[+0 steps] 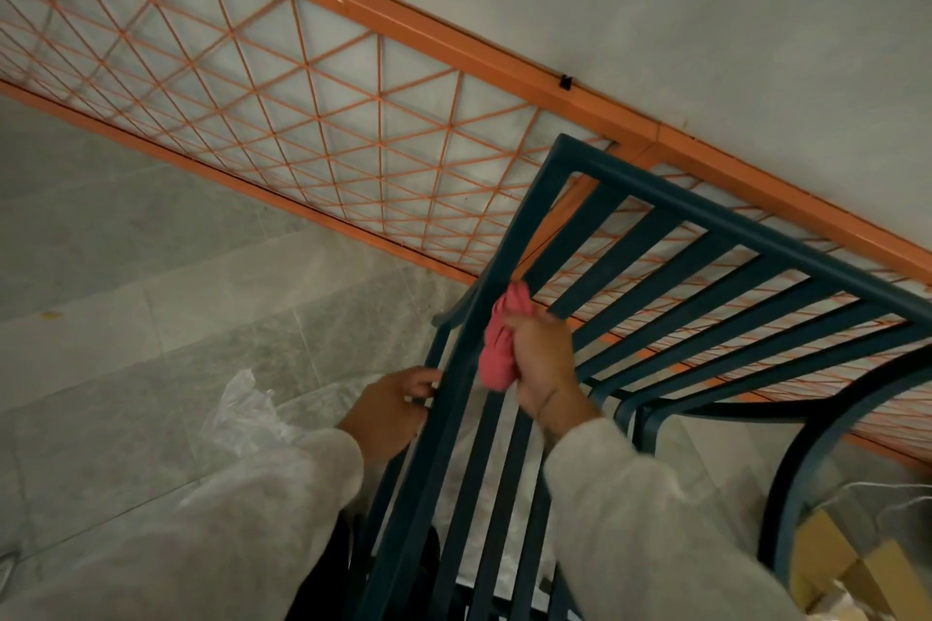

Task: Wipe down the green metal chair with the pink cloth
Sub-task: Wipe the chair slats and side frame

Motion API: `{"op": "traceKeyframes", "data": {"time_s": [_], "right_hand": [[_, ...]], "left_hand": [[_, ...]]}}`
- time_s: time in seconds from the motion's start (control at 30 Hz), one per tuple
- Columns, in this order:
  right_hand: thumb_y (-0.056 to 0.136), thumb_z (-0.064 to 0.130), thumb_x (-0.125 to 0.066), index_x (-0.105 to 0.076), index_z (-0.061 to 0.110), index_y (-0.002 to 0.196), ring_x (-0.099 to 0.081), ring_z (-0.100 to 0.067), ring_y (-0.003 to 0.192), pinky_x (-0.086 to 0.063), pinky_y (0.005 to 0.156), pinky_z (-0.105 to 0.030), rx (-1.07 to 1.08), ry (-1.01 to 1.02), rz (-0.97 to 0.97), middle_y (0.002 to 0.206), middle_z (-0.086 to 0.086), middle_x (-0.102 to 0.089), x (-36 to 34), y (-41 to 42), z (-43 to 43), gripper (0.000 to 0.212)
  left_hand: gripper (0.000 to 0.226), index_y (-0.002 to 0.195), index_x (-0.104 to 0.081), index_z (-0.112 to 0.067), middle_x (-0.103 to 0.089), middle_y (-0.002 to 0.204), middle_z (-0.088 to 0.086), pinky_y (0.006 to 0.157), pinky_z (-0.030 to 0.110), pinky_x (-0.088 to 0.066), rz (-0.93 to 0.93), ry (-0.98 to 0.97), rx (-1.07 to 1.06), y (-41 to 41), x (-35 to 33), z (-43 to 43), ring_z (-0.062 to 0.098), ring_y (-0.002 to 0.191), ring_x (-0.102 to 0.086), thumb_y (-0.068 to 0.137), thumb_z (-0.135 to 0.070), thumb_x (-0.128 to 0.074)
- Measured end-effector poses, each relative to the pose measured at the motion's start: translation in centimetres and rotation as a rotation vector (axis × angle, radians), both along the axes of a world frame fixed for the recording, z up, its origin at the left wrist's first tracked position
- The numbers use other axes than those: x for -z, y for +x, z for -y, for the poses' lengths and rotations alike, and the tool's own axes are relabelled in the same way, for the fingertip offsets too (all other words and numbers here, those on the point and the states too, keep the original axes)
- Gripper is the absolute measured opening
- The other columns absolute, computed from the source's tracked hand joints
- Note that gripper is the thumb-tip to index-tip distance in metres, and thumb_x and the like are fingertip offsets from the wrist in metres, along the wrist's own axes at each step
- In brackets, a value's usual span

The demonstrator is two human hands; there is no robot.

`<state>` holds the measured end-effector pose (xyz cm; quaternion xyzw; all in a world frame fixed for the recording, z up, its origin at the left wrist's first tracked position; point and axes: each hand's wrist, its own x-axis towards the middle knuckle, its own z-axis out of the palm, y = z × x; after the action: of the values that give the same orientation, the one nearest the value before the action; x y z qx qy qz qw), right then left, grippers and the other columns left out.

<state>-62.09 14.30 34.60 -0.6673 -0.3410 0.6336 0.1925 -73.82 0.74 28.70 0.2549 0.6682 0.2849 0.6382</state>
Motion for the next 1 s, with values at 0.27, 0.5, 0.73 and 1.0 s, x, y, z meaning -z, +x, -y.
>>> {"op": "traceKeyframes", "data": {"time_s": [0.27,0.5,0.73,1.0], "right_hand": [[0.096,0.01,-0.056,-0.067,0.027,0.116,-0.069,-0.015,0.092,-0.057,0.082,-0.033,0.094,0.342,-0.133,0.102,0.002,-0.071,-3.9,-1.9,-4.2,0.029],[0.095,0.012,-0.054,-0.069,0.017,0.102,-0.068,-0.036,0.091,-0.057,0.081,-0.046,-0.075,0.065,0.123,0.096,-0.015,-0.071,1.3,0.0,1.3,0.018],[0.097,0.019,-0.051,-0.068,0.013,0.097,-0.066,-0.029,0.084,-0.051,0.065,-0.03,0.016,0.147,0.124,0.09,-0.011,-0.067,-2.8,-2.6,-3.6,0.018],[0.094,0.011,-0.06,-0.069,0.023,0.115,-0.068,-0.021,0.097,-0.056,0.087,-0.035,0.153,0.365,-0.218,0.104,-0.005,-0.073,-8.9,1.6,-4.6,0.026]], "left_hand": [[0.047,0.131,-0.053,-0.023,-0.06,0.124,-0.002,0.091,0.02,-0.051,-0.103,0.173,0.043,-0.9,-4.7,-6.6,0.016,0.112,-0.059,0.095,0.004,-0.039],[0.04,0.12,-0.061,-0.034,-0.063,0.115,-0.012,0.086,0.027,-0.045,-0.165,0.252,0.031,-1.8,-7.9,-10.6,0.008,0.107,-0.058,0.089,-0.008,-0.053],[0.045,0.126,-0.058,-0.028,-0.064,0.12,-0.006,0.088,0.026,-0.048,-0.185,0.342,0.003,-2.5,-10.9,-13.6,0.012,0.111,-0.059,0.088,-0.004,-0.054],[0.052,0.136,-0.047,-0.03,-0.06,0.124,-0.005,0.076,0.007,-0.047,-0.321,0.561,-0.04,-3.2,-16.1,-18.6,0.009,0.106,-0.06,0.091,-0.006,-0.054]]}}
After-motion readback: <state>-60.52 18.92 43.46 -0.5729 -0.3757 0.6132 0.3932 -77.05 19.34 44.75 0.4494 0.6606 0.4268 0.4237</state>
